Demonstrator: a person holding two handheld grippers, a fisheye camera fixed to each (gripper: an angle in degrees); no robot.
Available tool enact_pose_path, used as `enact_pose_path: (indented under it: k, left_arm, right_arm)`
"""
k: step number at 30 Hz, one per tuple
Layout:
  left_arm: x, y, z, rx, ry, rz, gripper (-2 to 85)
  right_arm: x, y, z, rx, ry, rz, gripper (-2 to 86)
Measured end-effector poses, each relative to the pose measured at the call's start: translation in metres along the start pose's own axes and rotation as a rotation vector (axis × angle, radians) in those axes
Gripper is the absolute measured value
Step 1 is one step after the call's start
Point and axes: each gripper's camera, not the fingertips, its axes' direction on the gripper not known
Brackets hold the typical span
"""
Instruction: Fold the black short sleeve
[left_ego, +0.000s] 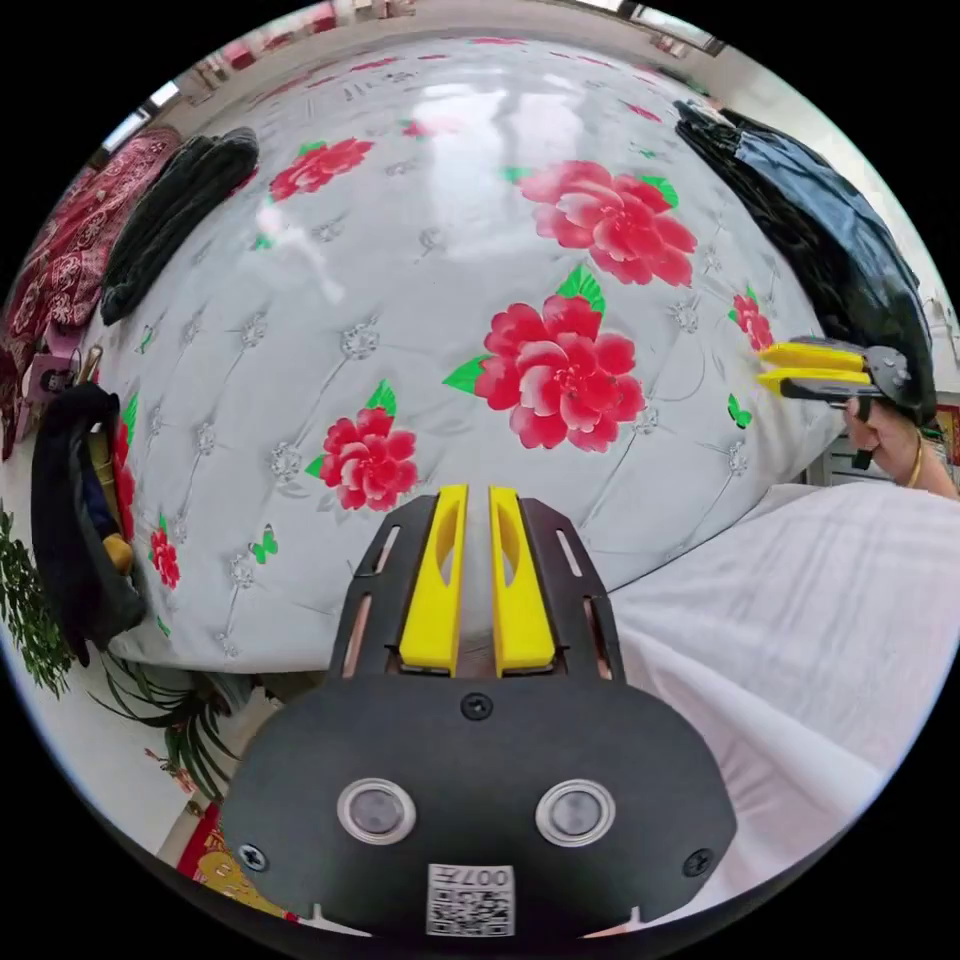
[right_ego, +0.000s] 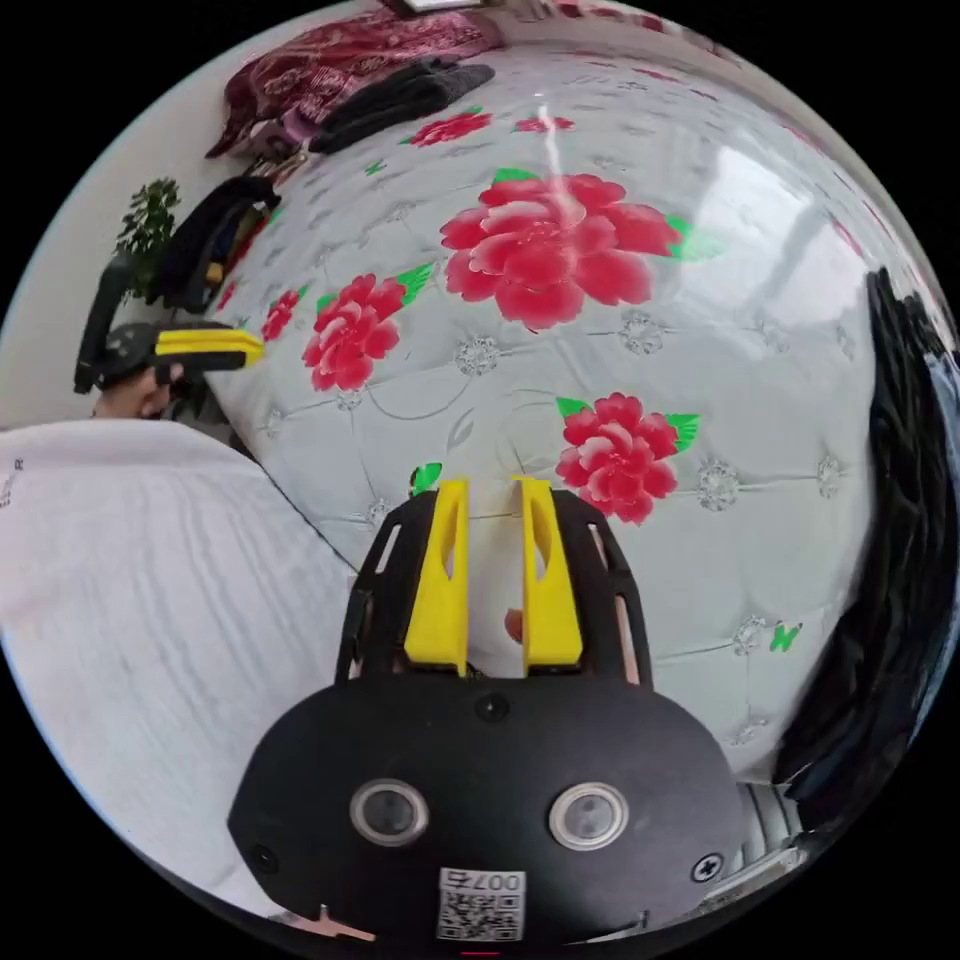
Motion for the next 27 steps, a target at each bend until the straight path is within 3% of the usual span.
enact_pose_path:
  k: [4,8,13,16,22,27]
  left_arm:
    - [0.024,-0.015,0.024,-0.022,-0.049,-0.022,4.2]
    - [0.025,-0.021,0.036,-0.008,-0.026,-0.042,4.0]
    - [0.018,-0.025,0.048,-0.014,0.009,-0.067,3.5]
    - [0.005,-0.02,0.051,-0.008,0.045,-0.129,1.2]
    - [-0.022,0.023,0.028,0.273,0.39,-0.286,0.2]
    - [-0.03,0.03,-0.007,0.414,0.425,-0.18,5.8]
  right_arm:
    - [0.059,0.061,-0.084,0.304,0.268,0.275,9.1]
    - [0.138,0.13,-0.143,0.384,0.491,0.582,9.0]
    - [0.191,0.157,-0.136,0.151,0.437,0.689,5.7]
    - [0.181,0.167,-0.155,0.252,0.299,0.777,2.2]
    - [0.054,0.165,-0.281,0.659,0.313,0.511,0.3]
    - [-0.085,0.151,-0.41,0.875,0.386,0.17,0.1]
